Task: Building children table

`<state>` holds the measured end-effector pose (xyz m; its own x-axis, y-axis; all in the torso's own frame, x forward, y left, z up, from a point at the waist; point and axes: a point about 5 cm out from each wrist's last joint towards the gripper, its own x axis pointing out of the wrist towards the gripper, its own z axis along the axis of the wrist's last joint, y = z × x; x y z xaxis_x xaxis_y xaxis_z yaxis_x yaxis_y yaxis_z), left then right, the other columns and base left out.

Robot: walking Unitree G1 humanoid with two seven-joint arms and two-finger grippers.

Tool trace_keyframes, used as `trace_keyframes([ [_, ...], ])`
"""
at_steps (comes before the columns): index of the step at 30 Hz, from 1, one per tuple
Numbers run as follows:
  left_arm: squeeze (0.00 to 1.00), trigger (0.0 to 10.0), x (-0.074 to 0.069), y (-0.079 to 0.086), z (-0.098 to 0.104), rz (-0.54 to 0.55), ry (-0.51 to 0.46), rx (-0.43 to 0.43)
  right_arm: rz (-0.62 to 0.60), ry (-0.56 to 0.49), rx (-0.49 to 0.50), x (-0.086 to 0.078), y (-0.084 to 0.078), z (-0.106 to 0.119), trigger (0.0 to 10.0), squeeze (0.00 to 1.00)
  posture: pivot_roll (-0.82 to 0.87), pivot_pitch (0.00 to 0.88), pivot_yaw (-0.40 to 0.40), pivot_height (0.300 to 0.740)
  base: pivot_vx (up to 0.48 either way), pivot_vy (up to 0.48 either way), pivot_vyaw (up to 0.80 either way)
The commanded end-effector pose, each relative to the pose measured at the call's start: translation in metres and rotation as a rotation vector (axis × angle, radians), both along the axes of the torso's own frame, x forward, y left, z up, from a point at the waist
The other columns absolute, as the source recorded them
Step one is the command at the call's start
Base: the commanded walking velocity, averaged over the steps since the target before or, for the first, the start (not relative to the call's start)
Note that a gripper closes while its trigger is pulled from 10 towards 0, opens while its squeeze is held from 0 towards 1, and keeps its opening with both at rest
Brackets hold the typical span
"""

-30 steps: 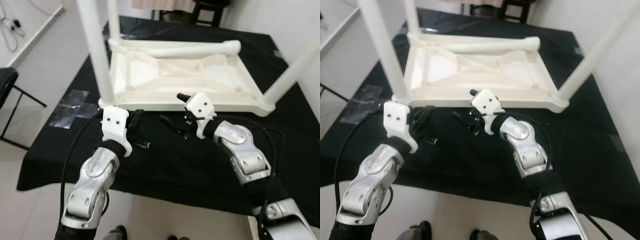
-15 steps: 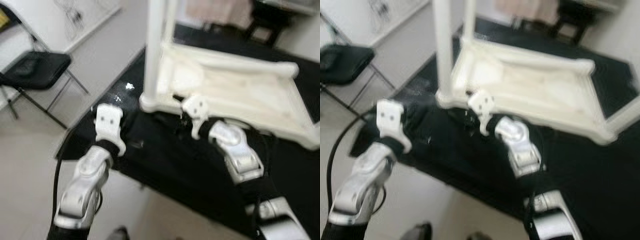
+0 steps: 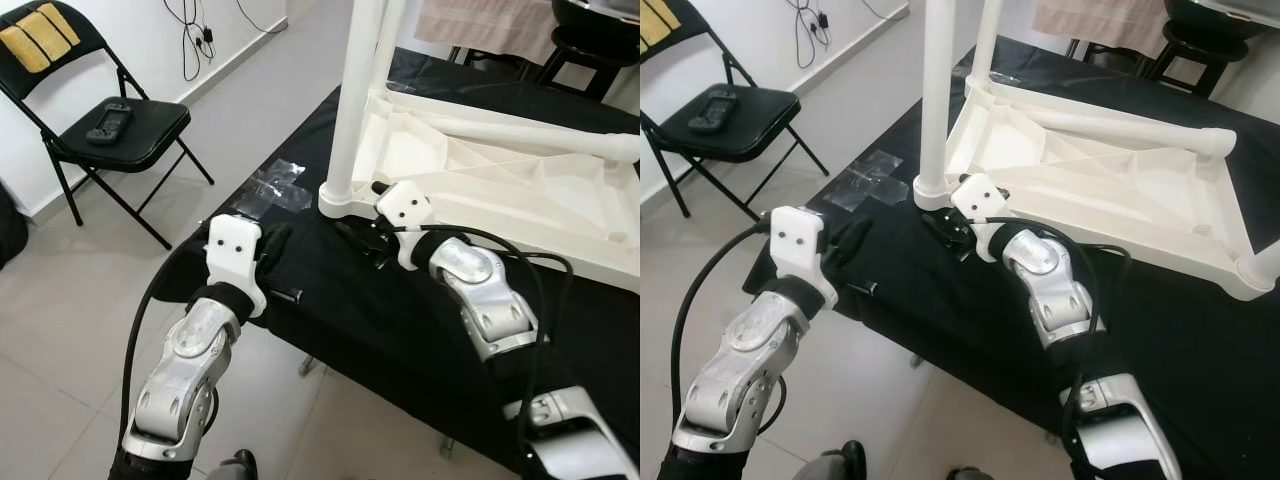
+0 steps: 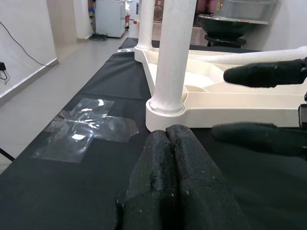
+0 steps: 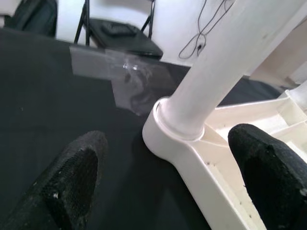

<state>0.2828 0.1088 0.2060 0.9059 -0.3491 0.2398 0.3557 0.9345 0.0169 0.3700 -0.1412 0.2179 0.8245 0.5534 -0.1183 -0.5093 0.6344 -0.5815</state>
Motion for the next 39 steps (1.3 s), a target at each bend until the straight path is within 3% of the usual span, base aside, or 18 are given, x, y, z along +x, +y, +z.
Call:
trace_keyframes([
  [1,0.00,10.0,-0.004,-0.003,-0.003,-0.017,0.015,0.002,-0.029,0.044,-0.087,0.006,-0.005,-0.003,10.0,0.00,0.01,0.235,-0.111,0.740,0.000,0.000,0.00],
  [4,0.00,10.0,-0.005,-0.004,-0.004,-0.019,0.017,0.003,-0.067,0.049,-0.122,0.013,-0.009,0.001,10.0,0.00,0.02,0.240,-0.115,0.740,0.000,0.000,0.00],
  [7,0.00,10.0,-0.009,-0.005,-0.005,-0.022,0.021,0.010,-0.204,0.097,-0.160,0.031,-0.024,0.013,10.0,0.00,0.03,0.259,-0.124,0.740,0.000,0.000,0.00],
  [11,0.00,10.0,-0.013,-0.003,-0.007,-0.020,0.027,0.026,-0.242,0.168,-0.193,0.037,-0.037,0.023,10.0,0.00,0.03,0.276,-0.129,0.740,0.000,0.000,0.00],
  [19,0.00,10.0,-0.019,0.001,-0.009,-0.011,0.043,0.040,-0.145,0.279,-0.314,0.033,-0.056,0.037,10.0,0.00,0.03,0.300,-0.133,0.740,0.000,0.000,0.00],
  [27,0.00,10.0,-0.020,-0.003,-0.009,-0.023,0.046,0.047,-0.352,0.360,-0.363,0.038,-0.081,0.043,10.0,0.00,0.03,0.304,-0.133,0.740,0.000,0.000,0.00],
  [39,0.00,10.0,-0.020,0.000,-0.006,-0.014,0.042,0.052,-0.406,0.459,-0.387,0.034,-0.096,0.045,10.0,0.00,0.04,0.298,-0.134,0.740,0.000,0.000,0.00],
])
